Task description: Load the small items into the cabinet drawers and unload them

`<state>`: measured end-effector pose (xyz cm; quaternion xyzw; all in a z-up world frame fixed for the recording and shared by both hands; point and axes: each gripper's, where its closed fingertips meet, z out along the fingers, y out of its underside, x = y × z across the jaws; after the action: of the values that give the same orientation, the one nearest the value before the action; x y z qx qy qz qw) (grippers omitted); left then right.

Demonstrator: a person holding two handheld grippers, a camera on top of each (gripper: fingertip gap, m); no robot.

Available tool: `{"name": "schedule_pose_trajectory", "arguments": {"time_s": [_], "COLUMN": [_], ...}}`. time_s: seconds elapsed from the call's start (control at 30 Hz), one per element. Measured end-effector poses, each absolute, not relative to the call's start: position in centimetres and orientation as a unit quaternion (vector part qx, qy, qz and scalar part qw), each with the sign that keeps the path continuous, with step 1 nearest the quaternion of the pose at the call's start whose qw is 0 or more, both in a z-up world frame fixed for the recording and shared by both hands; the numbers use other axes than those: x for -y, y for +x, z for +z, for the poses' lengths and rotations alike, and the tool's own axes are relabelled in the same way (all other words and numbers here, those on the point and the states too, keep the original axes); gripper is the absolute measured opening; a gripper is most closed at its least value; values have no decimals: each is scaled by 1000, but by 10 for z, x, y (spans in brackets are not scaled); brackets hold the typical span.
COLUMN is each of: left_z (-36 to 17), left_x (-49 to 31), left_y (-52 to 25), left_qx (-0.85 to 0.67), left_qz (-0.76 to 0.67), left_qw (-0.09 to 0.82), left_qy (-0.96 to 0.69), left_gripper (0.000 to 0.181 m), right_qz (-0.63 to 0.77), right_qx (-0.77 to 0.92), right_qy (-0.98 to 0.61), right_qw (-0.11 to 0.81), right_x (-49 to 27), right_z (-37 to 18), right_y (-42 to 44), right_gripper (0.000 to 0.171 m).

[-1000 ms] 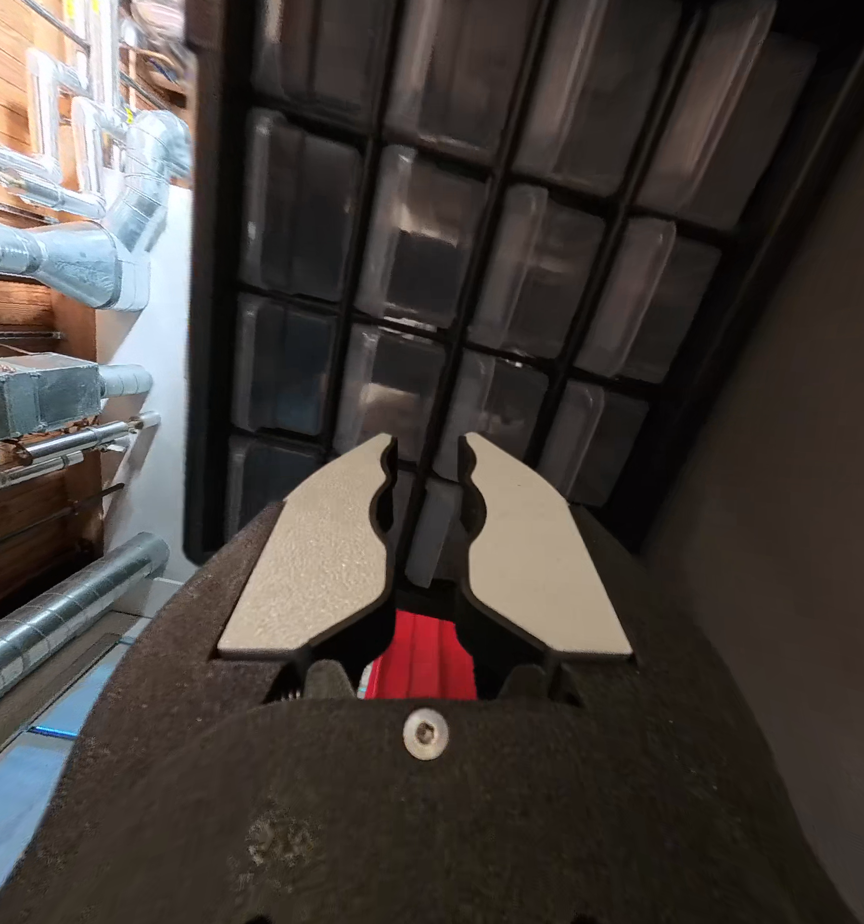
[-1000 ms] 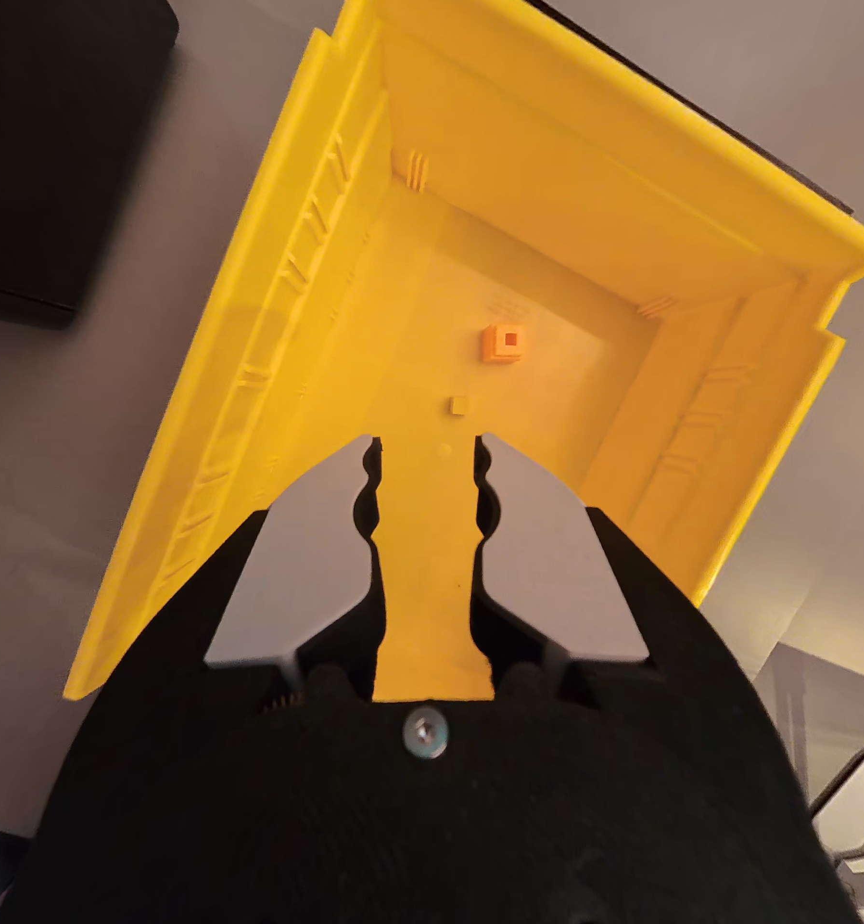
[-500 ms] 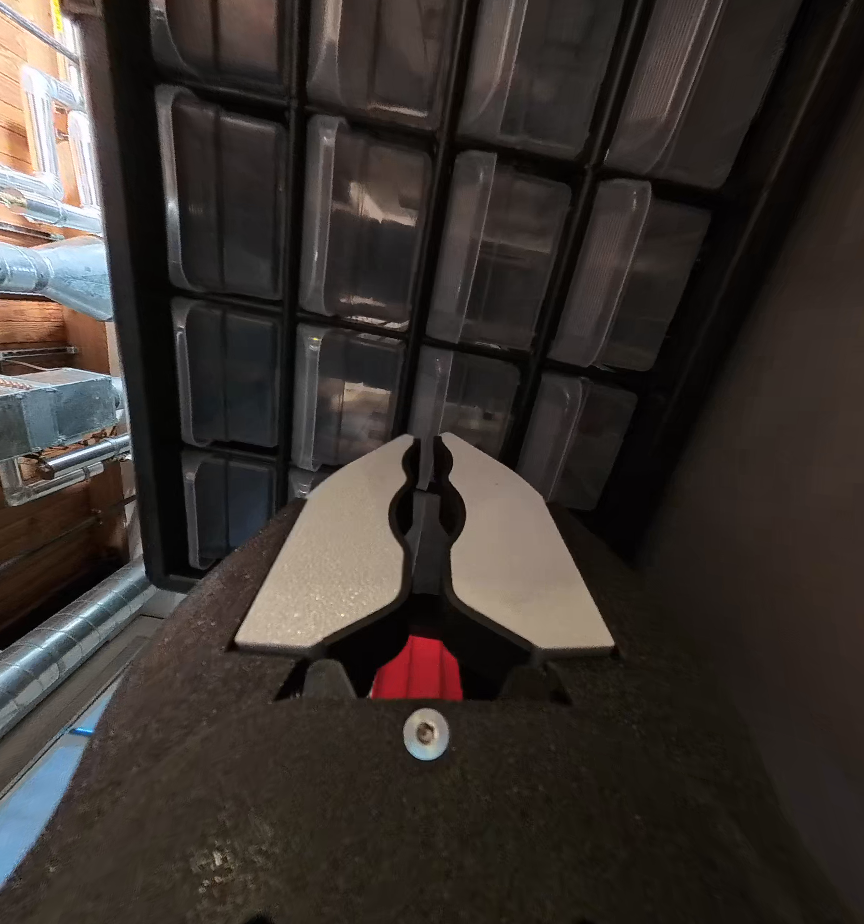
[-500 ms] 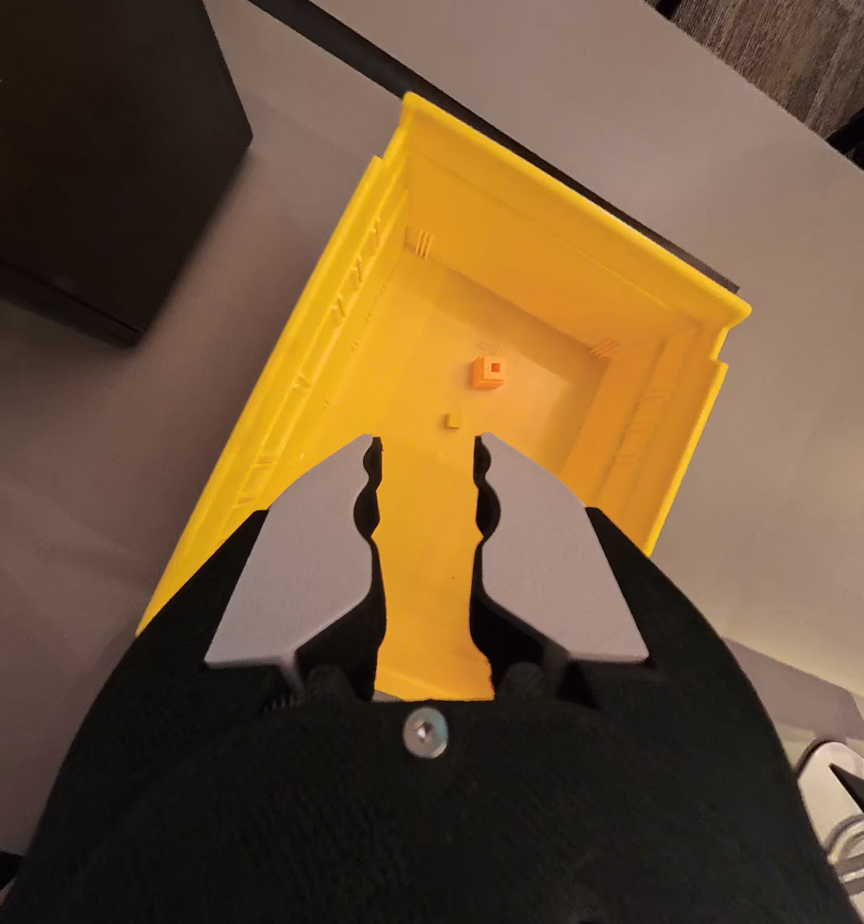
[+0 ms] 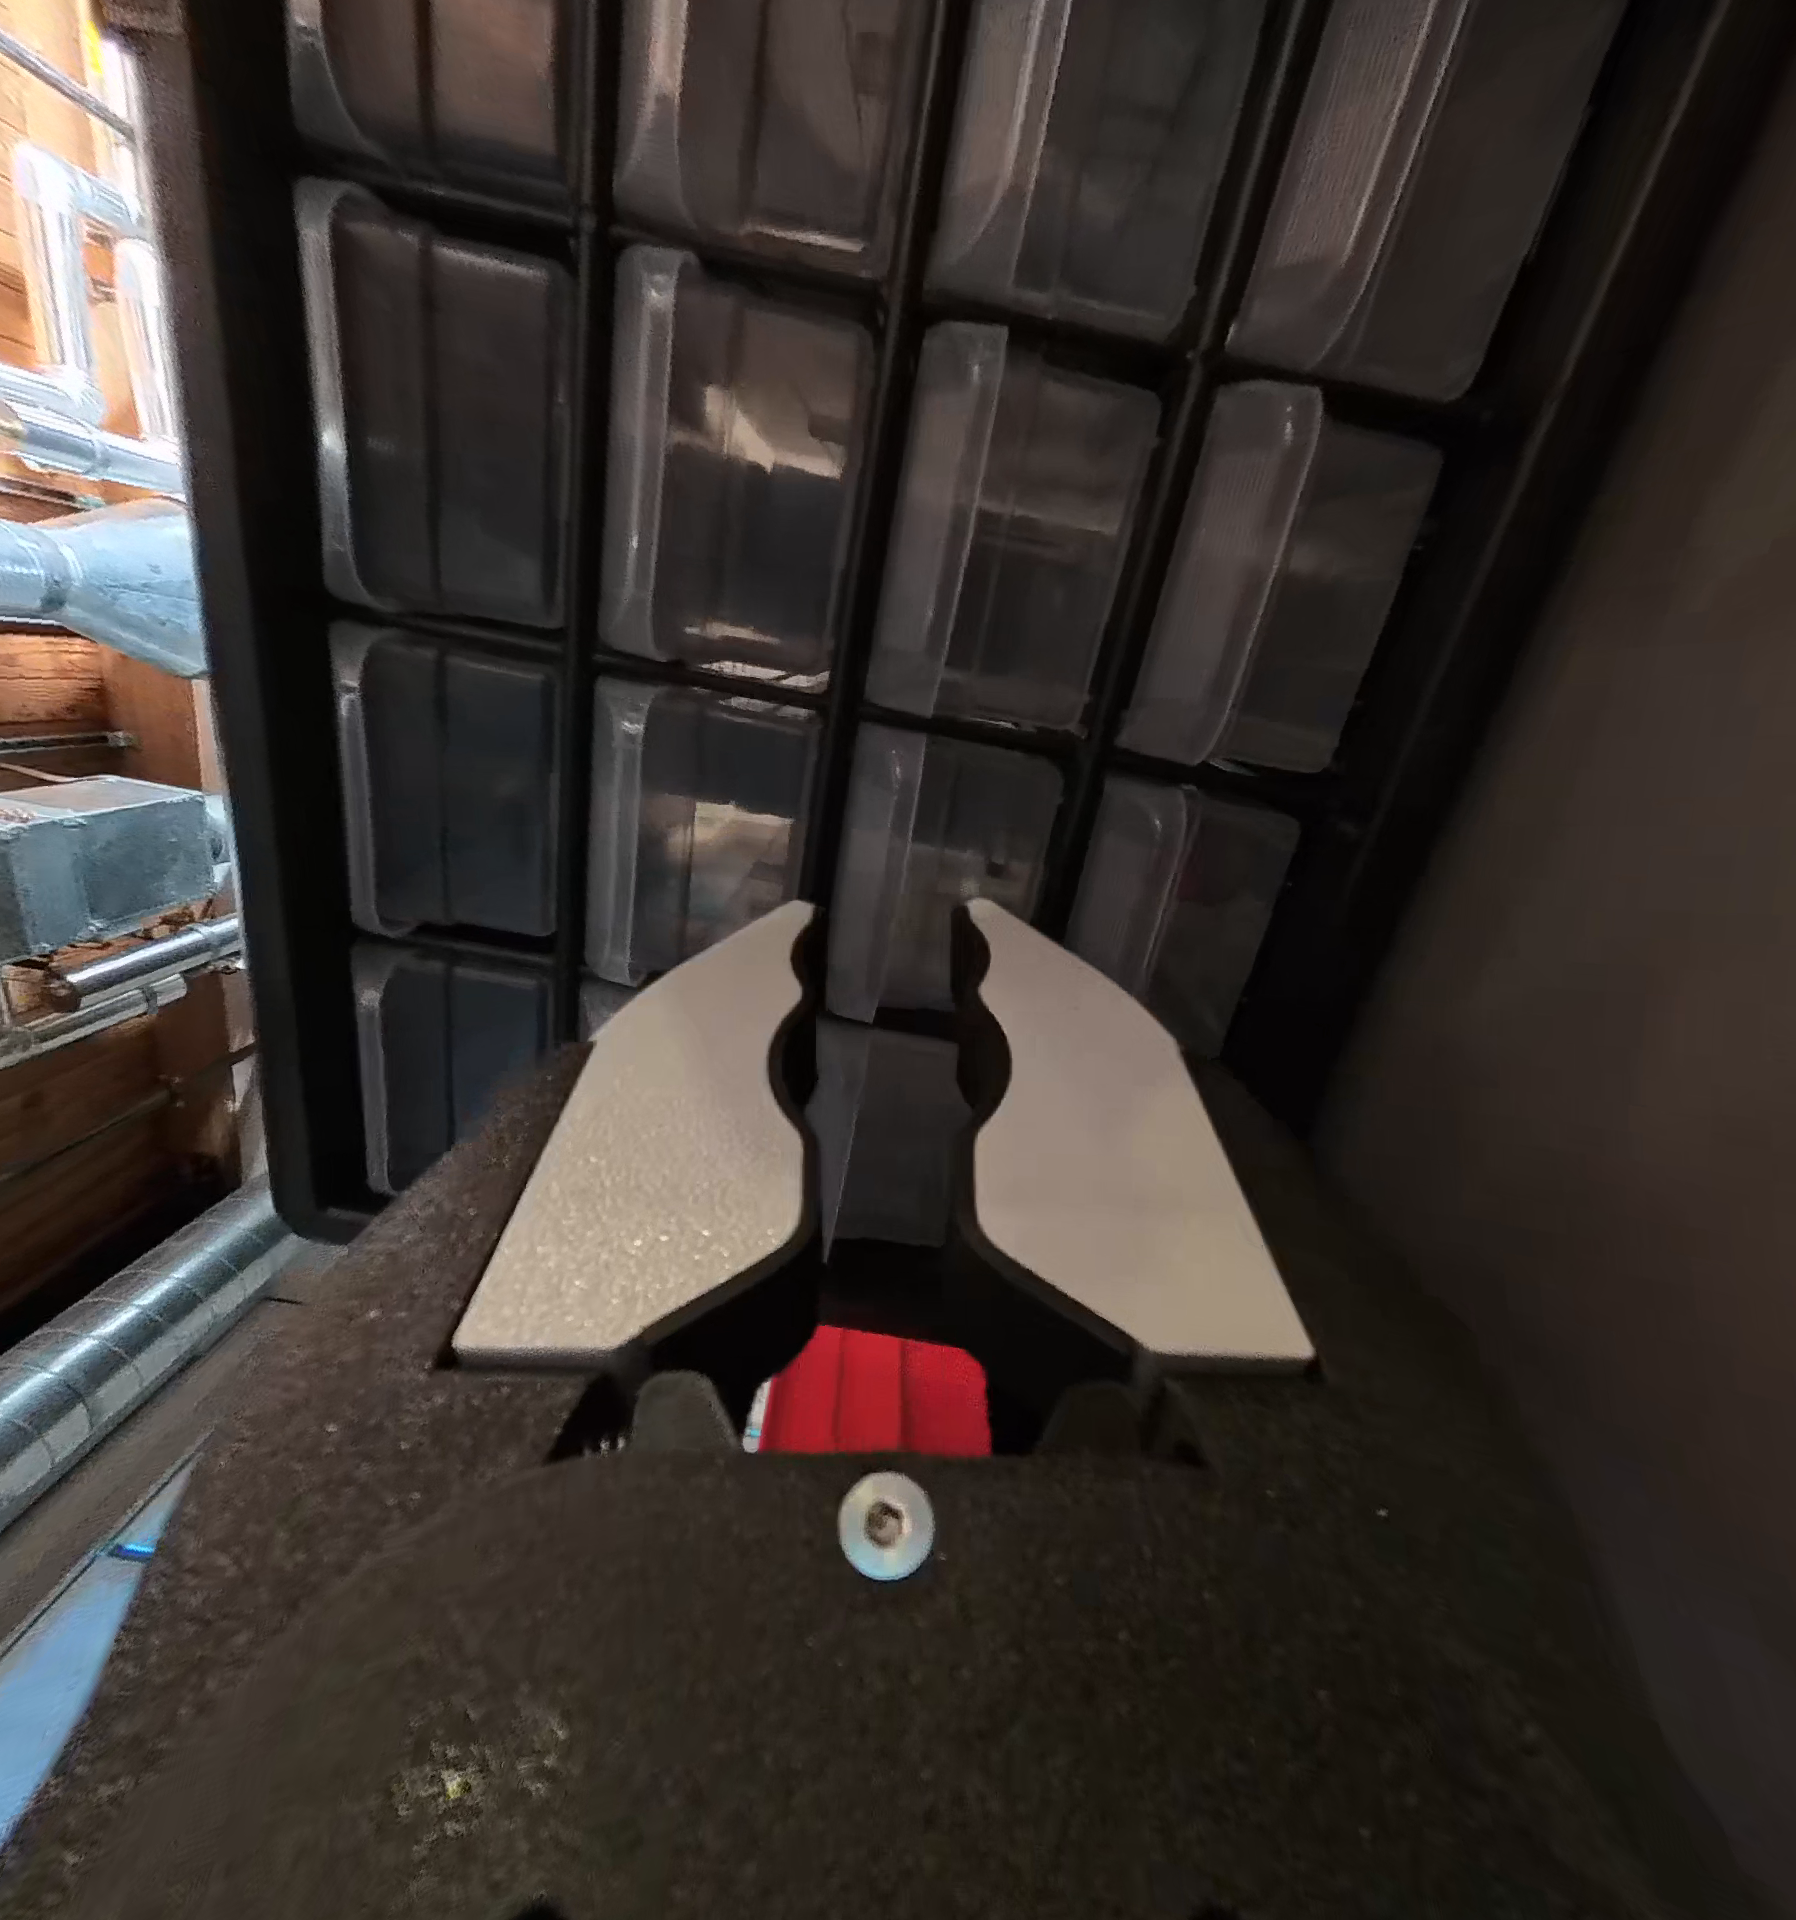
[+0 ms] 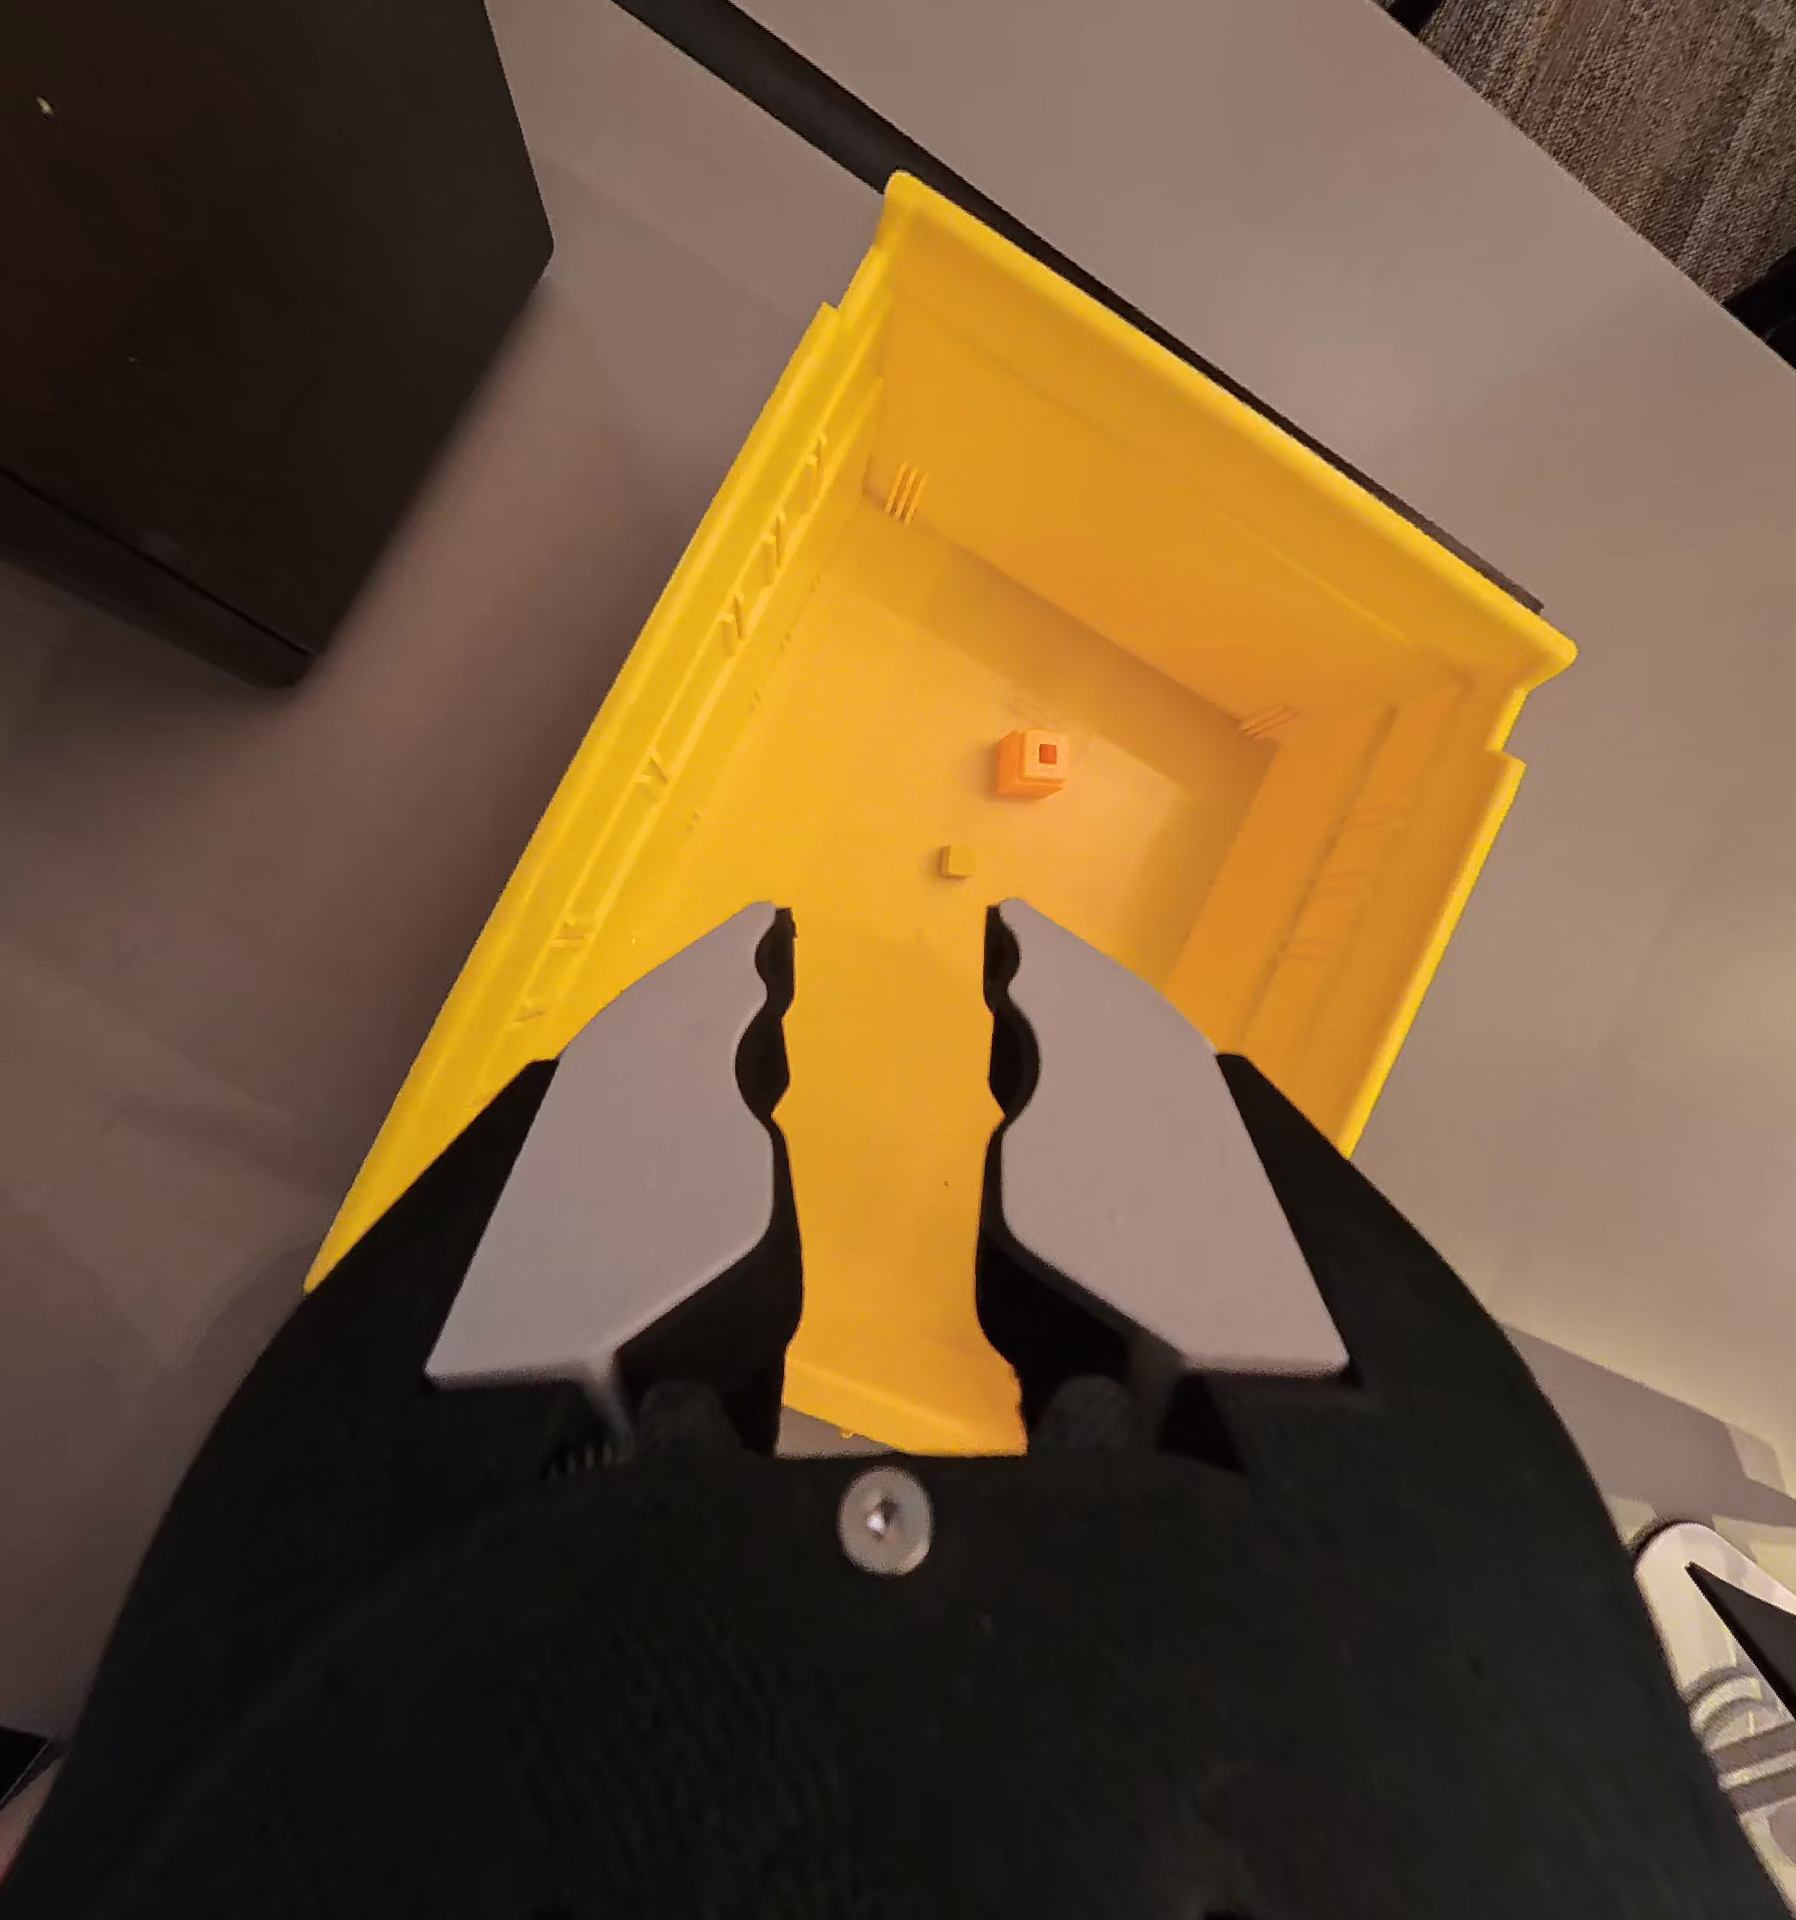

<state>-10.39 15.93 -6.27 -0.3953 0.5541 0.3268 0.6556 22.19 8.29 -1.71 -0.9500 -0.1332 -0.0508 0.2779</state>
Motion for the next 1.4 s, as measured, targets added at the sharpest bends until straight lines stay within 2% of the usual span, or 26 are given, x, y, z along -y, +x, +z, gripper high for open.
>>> {"name": "schedule_pose_trajectory", "arguments": {"time_s": [0.13, 0.2, 0.53, 0.7, 0.93, 1.07, 1.17, 1.3, 1.4], "left_z": [-63, -58, -56, -56, -57, -56, -55, -56, -56], "left_x": [-167, -168, -146, -122, -99, -93, -89, -85, -80], "left_y": [-105, -104, -114, -122, -131, -134, -133, -136, -137], "left_qx": [-546, -536, -546, -549, -548, -547, -546, -546, -547], "left_qz": [348, 358, 363, 366, 360, 352, 348, 343, 342], "left_qw": [651, 659, 655, 652, 656, 661, 663, 664, 667], "left_qy": [-396, -387, -376, -374, -374, -375, -375, -378, -372], "left_gripper": [21, 11, 9, 9, 9, 9, 9, 9, 9], "right_qz": [-51, -52, -44, 3, 114, 76, 57, 9, -29], "right_qx": [135, 137, 180, 276, 476, 547, 574, 635, 650], "right_qy": [-951, -951, -938, -902, -794, -775, -783, -760, -752], "right_qw": [275, 274, 291, 332, 359, 307, 233, 139, 108], "right_x": [-82, -82, -83, -76, -66, -84, -99, -106, -114], "right_z": [-18, -18, -6, 19, 25, -4, -27, -55, -65], "right_y": [222, 221, 190, 122, -43, -94, -115, -120, -118], "right_gripper": [36, 36, 33, 30, 28, 22, 22, 22, 22]}}
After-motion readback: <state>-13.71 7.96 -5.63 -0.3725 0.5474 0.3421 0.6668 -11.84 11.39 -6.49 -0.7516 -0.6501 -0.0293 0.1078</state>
